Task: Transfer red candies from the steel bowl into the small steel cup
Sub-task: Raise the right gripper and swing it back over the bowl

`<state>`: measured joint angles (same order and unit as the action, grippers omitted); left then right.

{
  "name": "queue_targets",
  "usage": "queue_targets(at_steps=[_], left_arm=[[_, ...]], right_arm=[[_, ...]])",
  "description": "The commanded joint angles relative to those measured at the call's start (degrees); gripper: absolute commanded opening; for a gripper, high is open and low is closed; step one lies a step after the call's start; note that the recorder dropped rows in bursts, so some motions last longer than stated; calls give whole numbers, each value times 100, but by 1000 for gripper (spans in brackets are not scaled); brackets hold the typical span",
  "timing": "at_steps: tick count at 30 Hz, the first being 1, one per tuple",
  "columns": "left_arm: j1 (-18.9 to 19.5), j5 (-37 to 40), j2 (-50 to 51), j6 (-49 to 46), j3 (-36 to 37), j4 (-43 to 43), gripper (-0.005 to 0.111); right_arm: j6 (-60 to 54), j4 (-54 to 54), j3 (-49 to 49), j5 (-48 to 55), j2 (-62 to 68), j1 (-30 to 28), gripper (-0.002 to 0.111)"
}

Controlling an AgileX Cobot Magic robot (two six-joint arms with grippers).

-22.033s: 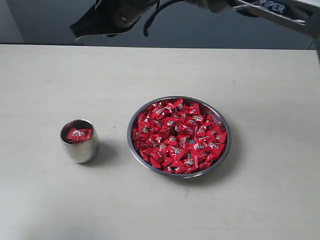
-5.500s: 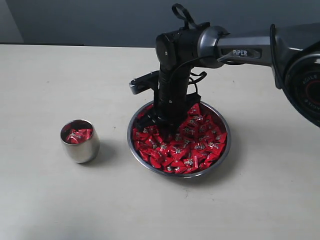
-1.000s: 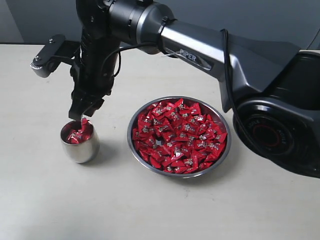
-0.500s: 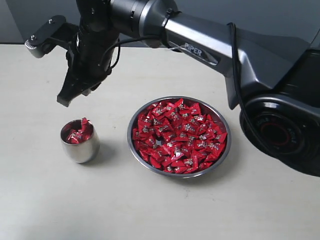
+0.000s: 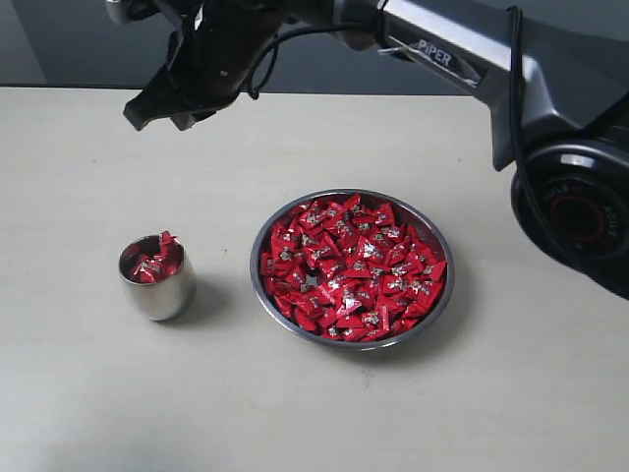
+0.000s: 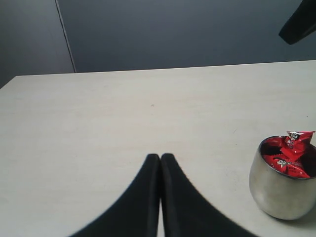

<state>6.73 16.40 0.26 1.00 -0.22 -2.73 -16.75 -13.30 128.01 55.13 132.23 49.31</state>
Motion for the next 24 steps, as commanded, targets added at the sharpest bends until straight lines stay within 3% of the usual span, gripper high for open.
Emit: queue_targets(at_steps=[1, 8, 18, 24], left_arm=[[3, -11, -26, 11, 22, 16, 0], [3, -11, -26, 11, 22, 16, 0], [3, -11, -26, 11, 22, 16, 0], [3, -11, -26, 11, 22, 16, 0]], right_arm=[[33, -73, 28, 35, -83, -272, -1], [424, 33, 28, -136, -273, -589, -1], [502, 167, 28, -427, -993, -600, -1], [1086, 873, -3, -598, -1345, -600, -1]])
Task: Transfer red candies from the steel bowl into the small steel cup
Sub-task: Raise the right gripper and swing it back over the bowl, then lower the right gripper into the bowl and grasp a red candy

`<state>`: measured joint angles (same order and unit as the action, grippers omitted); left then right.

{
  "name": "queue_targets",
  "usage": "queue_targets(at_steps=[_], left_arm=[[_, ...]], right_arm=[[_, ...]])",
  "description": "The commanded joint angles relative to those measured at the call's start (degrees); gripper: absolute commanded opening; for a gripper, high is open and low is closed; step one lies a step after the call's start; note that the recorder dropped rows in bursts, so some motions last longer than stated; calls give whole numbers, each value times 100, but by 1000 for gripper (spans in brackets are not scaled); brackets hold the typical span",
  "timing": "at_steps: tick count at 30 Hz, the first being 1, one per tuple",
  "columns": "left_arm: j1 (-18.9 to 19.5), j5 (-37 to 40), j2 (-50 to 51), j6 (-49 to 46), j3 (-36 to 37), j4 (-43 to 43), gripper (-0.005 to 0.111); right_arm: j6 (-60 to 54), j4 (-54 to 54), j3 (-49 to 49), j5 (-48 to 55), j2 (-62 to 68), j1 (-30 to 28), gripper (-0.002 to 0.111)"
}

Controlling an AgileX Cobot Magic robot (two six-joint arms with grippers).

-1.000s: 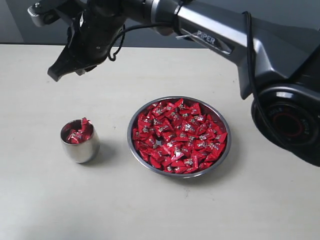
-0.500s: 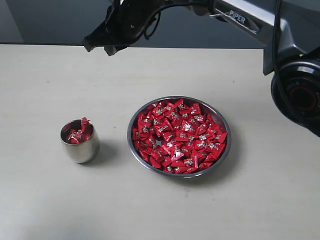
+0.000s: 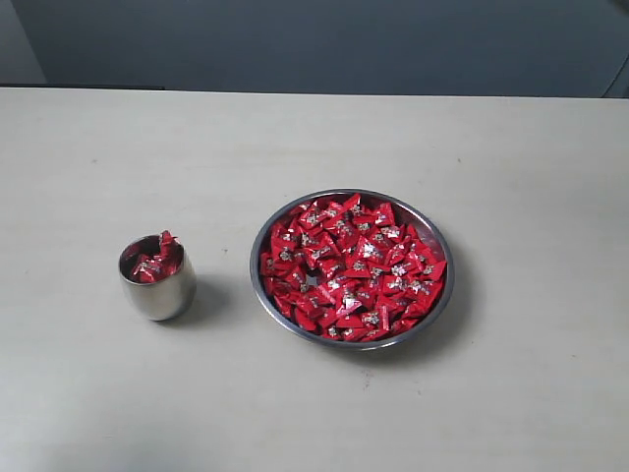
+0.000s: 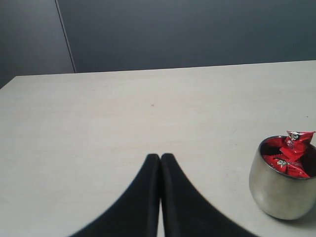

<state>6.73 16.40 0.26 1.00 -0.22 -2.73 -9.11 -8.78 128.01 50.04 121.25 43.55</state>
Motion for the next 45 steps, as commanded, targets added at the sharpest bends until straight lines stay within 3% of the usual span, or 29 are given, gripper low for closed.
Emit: queue_targets(at_steps=[1, 9, 17, 20, 24, 29, 34, 39, 45], left_arm=[[3, -11, -26, 11, 22, 16, 0], [3, -11, -26, 11, 22, 16, 0], [3, -11, -26, 11, 22, 16, 0], [3, -11, -26, 11, 22, 16, 0], [3, -11, -26, 11, 22, 16, 0], [3, -11, -26, 11, 22, 16, 0], [3, -11, -26, 11, 22, 16, 0], [3, -11, -26, 11, 22, 16, 0], [3, -11, -26, 11, 22, 16, 0]], right_arm=[[322, 432, -86, -185, -333, -24, -1], [440, 605, -1483, -1517, -1327, -24, -1], [624, 1134, -4381, -3590, -2883, -24, -1], [624, 1343, -5633, -3738, -3523, -24, -1], [1143, 1302, -7238, -4424, -4184, -397, -1], [1378, 1178, -8515, -4927, -4473, -832, -1], [1378, 1277, -8777, -5004, -4149, -1095, -1], [1368, 1317, -8753, -5829, -3542, -1095, -1], [1368, 1358, -7988, -4914, -2477, -1095, -1]])
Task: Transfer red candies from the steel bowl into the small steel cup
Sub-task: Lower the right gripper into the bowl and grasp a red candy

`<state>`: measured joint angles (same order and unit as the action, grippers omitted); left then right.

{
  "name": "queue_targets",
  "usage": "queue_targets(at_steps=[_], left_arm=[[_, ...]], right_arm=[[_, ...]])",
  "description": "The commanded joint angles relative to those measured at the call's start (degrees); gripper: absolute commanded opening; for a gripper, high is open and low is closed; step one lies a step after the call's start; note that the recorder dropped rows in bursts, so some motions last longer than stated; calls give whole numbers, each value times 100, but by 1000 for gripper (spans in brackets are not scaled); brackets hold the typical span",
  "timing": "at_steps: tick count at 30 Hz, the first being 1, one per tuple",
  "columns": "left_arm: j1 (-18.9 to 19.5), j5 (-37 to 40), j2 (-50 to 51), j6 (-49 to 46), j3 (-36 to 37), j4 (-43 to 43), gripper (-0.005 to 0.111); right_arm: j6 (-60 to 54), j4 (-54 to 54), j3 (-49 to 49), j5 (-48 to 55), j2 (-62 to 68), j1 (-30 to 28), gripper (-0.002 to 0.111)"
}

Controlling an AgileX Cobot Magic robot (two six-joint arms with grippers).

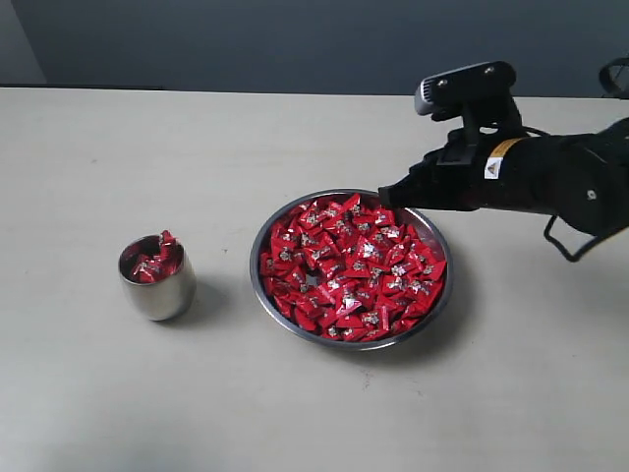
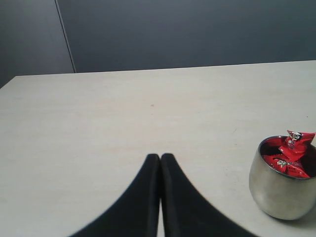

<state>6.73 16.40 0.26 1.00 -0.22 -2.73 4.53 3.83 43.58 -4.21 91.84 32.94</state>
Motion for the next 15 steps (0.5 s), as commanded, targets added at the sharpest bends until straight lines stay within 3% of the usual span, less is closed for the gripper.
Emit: queue_targets(at_steps=[1, 6, 9, 15], left_arm=[[3, -11, -26, 11, 22, 16, 0], [3, -11, -26, 11, 22, 16, 0], [3, -11, -26, 11, 22, 16, 0], [3, -11, -26, 11, 22, 16, 0]], right_arm=[[-8, 194, 780, 961, 680, -34, -1], [-1128, -37, 1704, 2084, 1023, 192, -1], [-2265, -787, 2190, 2672, 1313, 269, -1], [-3267, -2116, 2772, 3463, 1884, 246, -1]])
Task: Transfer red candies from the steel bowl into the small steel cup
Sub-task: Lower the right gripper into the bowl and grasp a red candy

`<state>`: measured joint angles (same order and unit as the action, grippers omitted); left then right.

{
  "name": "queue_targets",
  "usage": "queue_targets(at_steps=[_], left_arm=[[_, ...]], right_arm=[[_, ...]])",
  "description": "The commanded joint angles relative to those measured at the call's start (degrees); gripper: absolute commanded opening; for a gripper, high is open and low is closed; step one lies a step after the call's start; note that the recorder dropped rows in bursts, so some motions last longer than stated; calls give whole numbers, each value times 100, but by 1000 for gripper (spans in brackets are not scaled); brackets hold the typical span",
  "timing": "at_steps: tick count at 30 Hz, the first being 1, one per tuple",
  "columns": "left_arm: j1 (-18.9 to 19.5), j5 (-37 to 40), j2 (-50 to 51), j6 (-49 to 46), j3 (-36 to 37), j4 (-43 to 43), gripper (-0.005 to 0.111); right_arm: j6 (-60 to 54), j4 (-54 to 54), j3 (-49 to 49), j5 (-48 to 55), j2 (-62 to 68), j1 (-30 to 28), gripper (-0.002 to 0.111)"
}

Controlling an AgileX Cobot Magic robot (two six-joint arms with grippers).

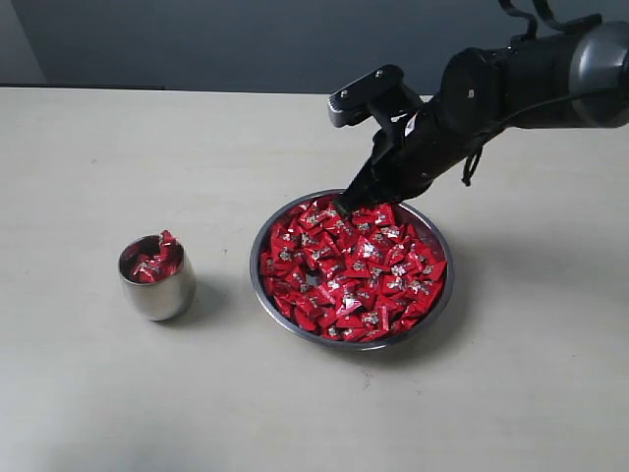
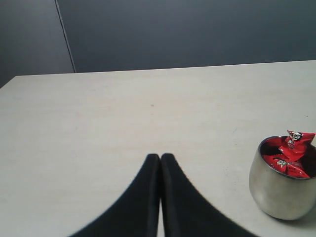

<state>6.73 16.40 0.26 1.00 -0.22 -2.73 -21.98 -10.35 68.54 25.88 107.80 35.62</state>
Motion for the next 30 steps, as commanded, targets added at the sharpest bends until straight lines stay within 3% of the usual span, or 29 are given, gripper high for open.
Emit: queue_targets(at_steps=[1, 12, 20, 30], left_arm=[[3, -11, -26, 11, 22, 16, 0], [3, -11, -26, 11, 22, 16, 0], [3, -11, -26, 11, 22, 16, 0], [3, -11, -26, 11, 22, 16, 0]], right_arm=[[-669, -807, 310, 454, 315, -11, -1], [-681, -955, 384, 907, 324, 45, 0], [-681, -982, 384, 983, 324, 45, 42], [-681, -982, 397, 530, 471, 45, 41]])
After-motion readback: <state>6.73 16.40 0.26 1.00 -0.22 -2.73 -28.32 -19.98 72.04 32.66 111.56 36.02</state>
